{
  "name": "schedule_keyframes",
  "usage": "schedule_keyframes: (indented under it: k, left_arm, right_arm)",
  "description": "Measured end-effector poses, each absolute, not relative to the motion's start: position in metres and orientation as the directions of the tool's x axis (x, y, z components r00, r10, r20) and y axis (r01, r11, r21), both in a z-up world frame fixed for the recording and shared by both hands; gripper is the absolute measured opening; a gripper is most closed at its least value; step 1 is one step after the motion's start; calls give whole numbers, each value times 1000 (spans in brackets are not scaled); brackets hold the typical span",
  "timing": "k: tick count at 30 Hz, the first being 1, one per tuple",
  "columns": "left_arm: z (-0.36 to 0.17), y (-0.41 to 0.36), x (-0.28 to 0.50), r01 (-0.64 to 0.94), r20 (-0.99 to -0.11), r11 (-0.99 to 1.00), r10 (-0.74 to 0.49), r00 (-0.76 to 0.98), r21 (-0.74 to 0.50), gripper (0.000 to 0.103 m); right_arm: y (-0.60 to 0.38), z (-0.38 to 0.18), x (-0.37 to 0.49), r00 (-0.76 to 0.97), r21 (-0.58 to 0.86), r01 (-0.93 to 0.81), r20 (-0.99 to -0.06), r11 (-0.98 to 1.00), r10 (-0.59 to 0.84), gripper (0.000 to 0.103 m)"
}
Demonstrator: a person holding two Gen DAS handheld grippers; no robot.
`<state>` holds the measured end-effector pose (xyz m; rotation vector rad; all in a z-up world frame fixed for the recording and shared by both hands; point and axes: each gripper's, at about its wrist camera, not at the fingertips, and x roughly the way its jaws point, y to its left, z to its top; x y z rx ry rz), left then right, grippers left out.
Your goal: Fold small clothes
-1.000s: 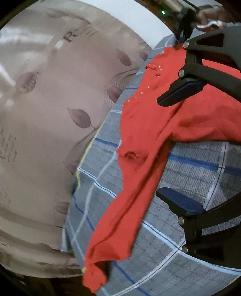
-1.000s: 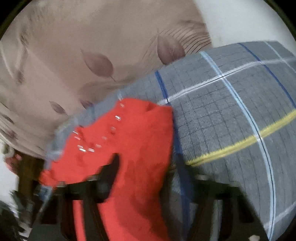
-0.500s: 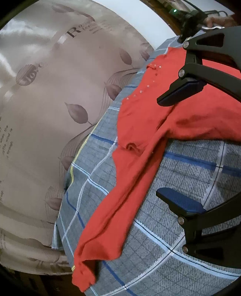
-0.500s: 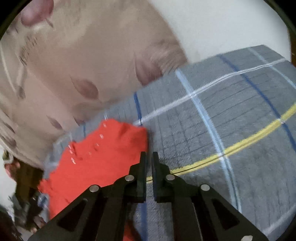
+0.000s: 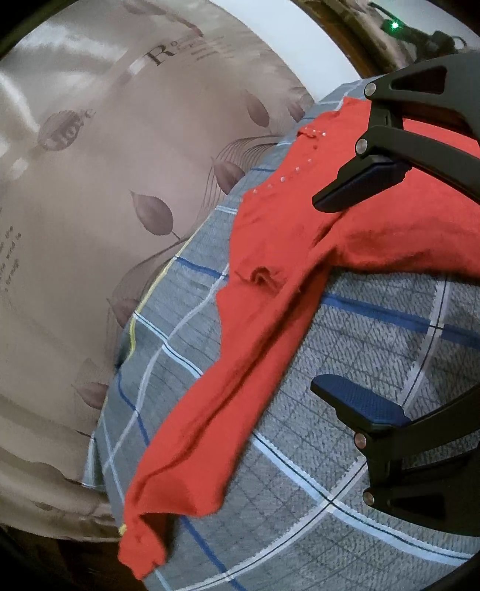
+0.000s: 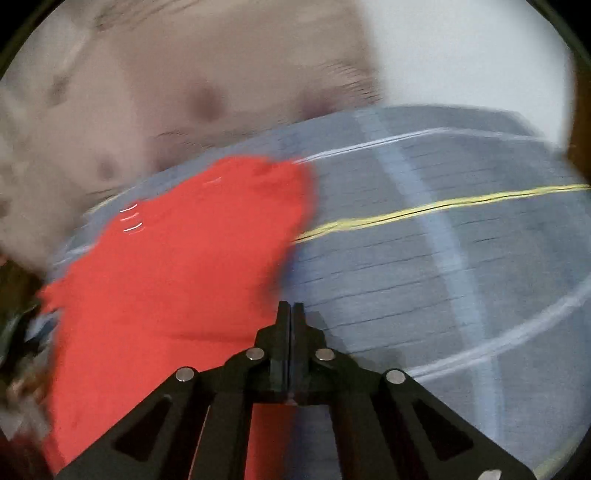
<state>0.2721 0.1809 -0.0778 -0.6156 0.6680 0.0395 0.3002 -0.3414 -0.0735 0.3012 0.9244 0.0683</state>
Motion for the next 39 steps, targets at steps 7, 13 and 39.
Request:
schedule_keyframes:
  k: [7, 13, 39]
  left_arm:
    - [-72, 173, 269, -198, -573, 842, -151, 806, -501, 89]
    - [-70, 172, 268, -192, -568, 846, -150, 809, -497, 89]
    - [-26, 344, 189, -352, -511, 725, 0, 860, -592, 89]
  right_arm:
    - [-332, -52, 329, 642, 356, -24, -711, 934, 287, 10]
    - [-343, -79, 402, 598, 376, 38, -751, 926, 280, 36]
    - [-207, -54, 273, 631, 138, -203, -739, 969, 237, 75]
